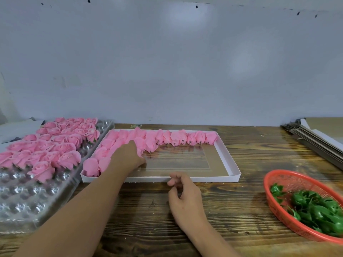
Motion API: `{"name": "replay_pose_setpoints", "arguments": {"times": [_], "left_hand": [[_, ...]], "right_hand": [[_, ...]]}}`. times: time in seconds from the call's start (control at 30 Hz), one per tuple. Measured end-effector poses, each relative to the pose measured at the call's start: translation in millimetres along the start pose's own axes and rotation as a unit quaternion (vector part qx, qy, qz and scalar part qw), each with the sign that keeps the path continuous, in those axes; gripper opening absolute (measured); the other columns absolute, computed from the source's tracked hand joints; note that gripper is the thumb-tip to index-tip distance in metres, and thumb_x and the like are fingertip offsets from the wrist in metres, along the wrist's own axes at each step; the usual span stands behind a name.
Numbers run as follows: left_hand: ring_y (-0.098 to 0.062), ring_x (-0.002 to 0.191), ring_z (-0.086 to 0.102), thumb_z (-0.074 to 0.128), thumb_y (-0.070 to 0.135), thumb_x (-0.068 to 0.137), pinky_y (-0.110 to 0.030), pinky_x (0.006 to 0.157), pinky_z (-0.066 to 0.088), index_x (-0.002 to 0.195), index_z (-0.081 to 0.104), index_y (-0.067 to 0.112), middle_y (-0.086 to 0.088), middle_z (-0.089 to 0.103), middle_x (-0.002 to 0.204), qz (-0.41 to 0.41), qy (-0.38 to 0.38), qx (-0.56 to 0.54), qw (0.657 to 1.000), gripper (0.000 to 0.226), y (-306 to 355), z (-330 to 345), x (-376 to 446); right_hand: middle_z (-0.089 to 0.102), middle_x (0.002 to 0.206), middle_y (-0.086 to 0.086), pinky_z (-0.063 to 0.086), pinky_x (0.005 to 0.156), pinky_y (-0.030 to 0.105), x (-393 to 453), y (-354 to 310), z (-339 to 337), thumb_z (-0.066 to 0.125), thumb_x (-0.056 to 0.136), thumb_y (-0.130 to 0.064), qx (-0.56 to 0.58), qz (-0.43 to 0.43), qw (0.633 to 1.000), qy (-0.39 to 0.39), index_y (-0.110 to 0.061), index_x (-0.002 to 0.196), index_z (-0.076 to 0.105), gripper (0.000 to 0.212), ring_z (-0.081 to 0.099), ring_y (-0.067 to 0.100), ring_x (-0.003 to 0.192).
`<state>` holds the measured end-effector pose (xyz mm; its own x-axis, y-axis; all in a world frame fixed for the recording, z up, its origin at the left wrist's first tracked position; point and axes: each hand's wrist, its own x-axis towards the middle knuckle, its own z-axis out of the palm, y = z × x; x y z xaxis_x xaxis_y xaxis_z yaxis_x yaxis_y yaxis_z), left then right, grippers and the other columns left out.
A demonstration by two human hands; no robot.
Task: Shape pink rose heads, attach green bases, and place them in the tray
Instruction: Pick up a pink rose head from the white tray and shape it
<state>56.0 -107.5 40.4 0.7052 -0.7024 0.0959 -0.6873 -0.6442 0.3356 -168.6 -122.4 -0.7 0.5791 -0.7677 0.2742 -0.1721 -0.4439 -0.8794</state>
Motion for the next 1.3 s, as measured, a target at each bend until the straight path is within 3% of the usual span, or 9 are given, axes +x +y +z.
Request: {"name": "replay_pose_setpoints", "arguments": {"times": [0.17, 0.27, 0.43, 0.53, 0.6, 0.73, 0.97, 1.13, 1.3], "left_hand": [[-0.010, 0.077, 0.053, 0.064, 0.015, 0.094, -0.019, 0.061, 0.040, 0.100, 0.057, 0.011, 0.002, 0.055, 0.083, -0.022, -0.011, -0.012, 1.000, 0.010, 7, -4, 3], [-0.021, 0.099, 0.062, 0.061, 0.010, 0.097, -0.026, 0.080, 0.047, 0.113, 0.062, 0.003, -0.008, 0.064, 0.104, -0.046, -0.028, -0.021, 0.998, 0.017, 7, -6, 2], [-0.023, 0.097, 0.058, 0.067, 0.009, 0.090, -0.032, 0.085, 0.050, 0.118, 0.060, 0.004, -0.006, 0.060, 0.102, -0.054, -0.024, -0.054, 0.997, 0.029, -3, -8, 1], [-0.025, 0.112, 0.058, 0.063, 0.013, 0.095, -0.035, 0.099, 0.048, 0.133, 0.056, 0.003, -0.012, 0.061, 0.125, -0.063, -0.026, -0.109, 0.992, 0.041, -6, -10, 2], [-0.019, 0.107, 0.055, 0.066, 0.011, 0.092, -0.031, 0.091, 0.049, 0.142, 0.050, 0.005, -0.011, 0.056, 0.138, -0.074, -0.028, -0.187, 0.979, 0.053, -7, -11, -1], [-0.020, 0.092, 0.063, 0.072, 0.007, 0.089, -0.027, 0.076, 0.052, 0.138, 0.053, 0.003, -0.014, 0.061, 0.131, -0.085, -0.060, -0.365, 0.925, 0.053, -8, -13, -11], [-0.013, 0.082, 0.066, 0.070, 0.009, 0.092, -0.018, 0.060, 0.053, 0.129, 0.063, 0.006, -0.006, 0.073, 0.103, -0.104, -0.140, -0.628, 0.759, 0.038, 16, -1, -61], [-0.010, 0.077, 0.072, 0.076, 0.012, 0.078, -0.020, 0.065, 0.055, 0.124, 0.065, 0.007, -0.005, 0.078, 0.095, -0.081, -0.168, -0.710, 0.680, 0.048, 33, 11, -90], [-0.024, 0.094, 0.073, 0.071, 0.007, 0.085, -0.025, 0.077, 0.059, 0.126, 0.065, 0.004, -0.017, 0.075, 0.109, -0.047, -0.174, -0.747, 0.641, 0.041, 40, 16, -104]], "right_hand": [[0.063, 0.096, -0.015, 0.044, 0.073, 0.009, 0, -1, 0, 0.056, 0.090, -0.003, -0.002, 0.002, 1.000, -0.007, -0.048, 0.098, 0.051, 0.046, 0.057, -0.002, 0.093], [0.062, 0.096, -0.016, 0.044, 0.074, 0.007, 0, -2, -1, 0.056, 0.091, -0.003, -0.003, 0.001, 1.000, -0.008, -0.049, 0.097, 0.051, 0.047, 0.056, -0.003, 0.095], [0.062, 0.096, -0.016, 0.044, 0.073, 0.007, -1, -1, -1, 0.057, 0.091, -0.003, -0.003, 0.000, 1.000, -0.009, -0.049, 0.097, 0.050, 0.047, 0.057, -0.003, 0.093], [0.062, 0.096, -0.016, 0.045, 0.072, 0.008, -1, -1, -1, 0.057, 0.090, -0.004, -0.003, -0.001, 1.000, -0.010, -0.049, 0.097, 0.051, 0.046, 0.057, -0.001, 0.091], [0.062, 0.097, -0.016, 0.044, 0.073, 0.008, -1, 0, 0, 0.057, 0.090, -0.004, -0.003, 0.004, 1.000, -0.014, -0.049, 0.097, 0.051, 0.045, 0.057, -0.002, 0.093], [0.064, 0.096, -0.013, 0.044, 0.074, 0.008, -1, 0, -1, 0.057, 0.089, -0.002, 0.005, 0.002, 1.000, -0.008, -0.047, 0.097, 0.052, 0.046, 0.057, -0.002, 0.093], [0.068, 0.084, -0.013, 0.045, 0.069, 0.008, 4, 1, -1, 0.067, 0.090, -0.010, 0.058, -0.017, 0.997, 0.037, -0.040, 0.092, 0.060, 0.030, 0.063, 0.004, 0.080], [0.073, 0.094, -0.012, 0.059, 0.082, 0.050, 7, -1, -1, 0.071, 0.091, -0.016, 0.163, 0.037, 0.985, 0.039, -0.029, 0.106, 0.066, 0.020, 0.069, 0.012, 0.088], [0.076, 0.097, -0.005, 0.059, 0.084, 0.052, 7, -5, -3, 0.071, 0.091, -0.010, 0.199, 0.019, 0.978, 0.051, -0.026, 0.110, 0.073, 0.025, 0.072, 0.017, 0.090]]}}
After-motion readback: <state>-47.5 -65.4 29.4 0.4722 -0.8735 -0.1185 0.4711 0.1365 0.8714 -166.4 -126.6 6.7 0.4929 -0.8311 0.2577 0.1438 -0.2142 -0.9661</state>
